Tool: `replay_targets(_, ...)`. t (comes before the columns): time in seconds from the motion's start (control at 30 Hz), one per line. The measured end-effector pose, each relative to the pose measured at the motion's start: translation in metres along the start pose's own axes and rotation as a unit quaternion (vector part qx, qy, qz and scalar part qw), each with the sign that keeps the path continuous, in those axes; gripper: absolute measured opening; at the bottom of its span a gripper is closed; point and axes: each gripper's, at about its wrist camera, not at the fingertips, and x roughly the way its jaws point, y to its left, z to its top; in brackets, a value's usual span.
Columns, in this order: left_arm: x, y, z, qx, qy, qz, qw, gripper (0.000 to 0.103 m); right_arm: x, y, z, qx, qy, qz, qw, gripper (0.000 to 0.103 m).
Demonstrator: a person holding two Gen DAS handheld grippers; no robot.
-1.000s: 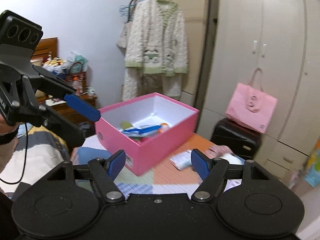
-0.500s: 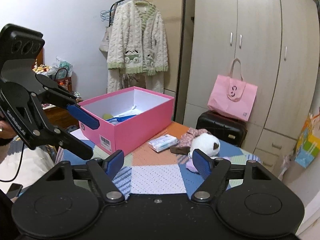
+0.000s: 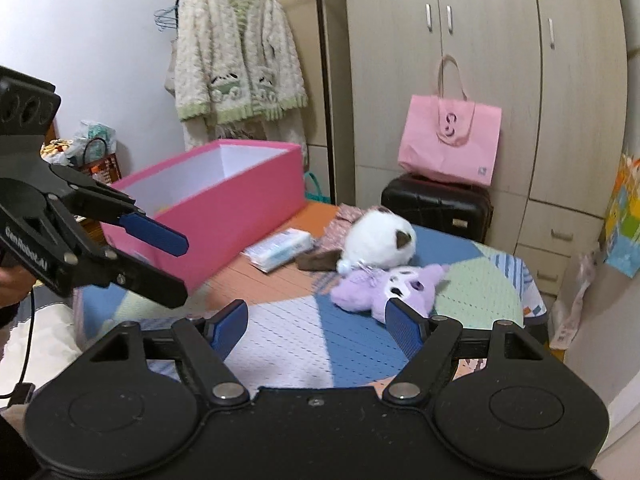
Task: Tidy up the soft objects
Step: 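Move the open left tool back toward the purple plush toy, then close the left tool on the purple plush toy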
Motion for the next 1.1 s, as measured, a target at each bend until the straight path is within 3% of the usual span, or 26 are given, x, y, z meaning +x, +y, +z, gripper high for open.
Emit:
replay_targets(0.27, 0.057, 0.017, 0.015, -0.042, -0.009, -0.014, 0.9990, 0.074, 0.047, -0.028, -0.011, -0.023, 0.013, -0.036, 0.999, 0.084)
replay_targets(0.37, 0.078, 0.020, 0.020, -0.051, -0.023, 0.001, 0.9984, 0.074, 0.067, -0.039, -0.011, -0.027, 0.021, -0.041, 0.999, 0.084)
replay_targets(0.63, 0.133, 0.028, 0.028, -0.078, -0.017, 0.046, 0.9958, 0.074, 0.103, -0.061, -0.007, -0.026, 0.036, -0.041, 0.998, 0.090)
replay_targets(0.77, 0.148, 0.032, 0.029, -0.104, -0.010, 0.019, 0.9943, 0.074, 0.112, -0.065, -0.004, -0.012, 0.046, -0.019, 0.999, 0.091)
replay_targets(0.87, 0.155, 0.031, 0.027, -0.116, -0.011, 0.022, 0.9930, 0.078, 0.120, -0.064, -0.003, -0.019, 0.047, -0.016, 0.999, 0.095)
replay_targets(1.0, 0.156, 0.022, 0.026, -0.094, -0.021, 0.039, 0.9946, 0.080, 0.130, -0.066, -0.001, -0.017, 0.056, -0.016, 0.998, 0.096)
replay_targets(1.1, 0.160, 0.027, 0.026, -0.112, -0.007, 0.019, 0.9935, 0.080, 0.134, -0.068, -0.002, -0.009, 0.059, -0.010, 0.998, 0.097)
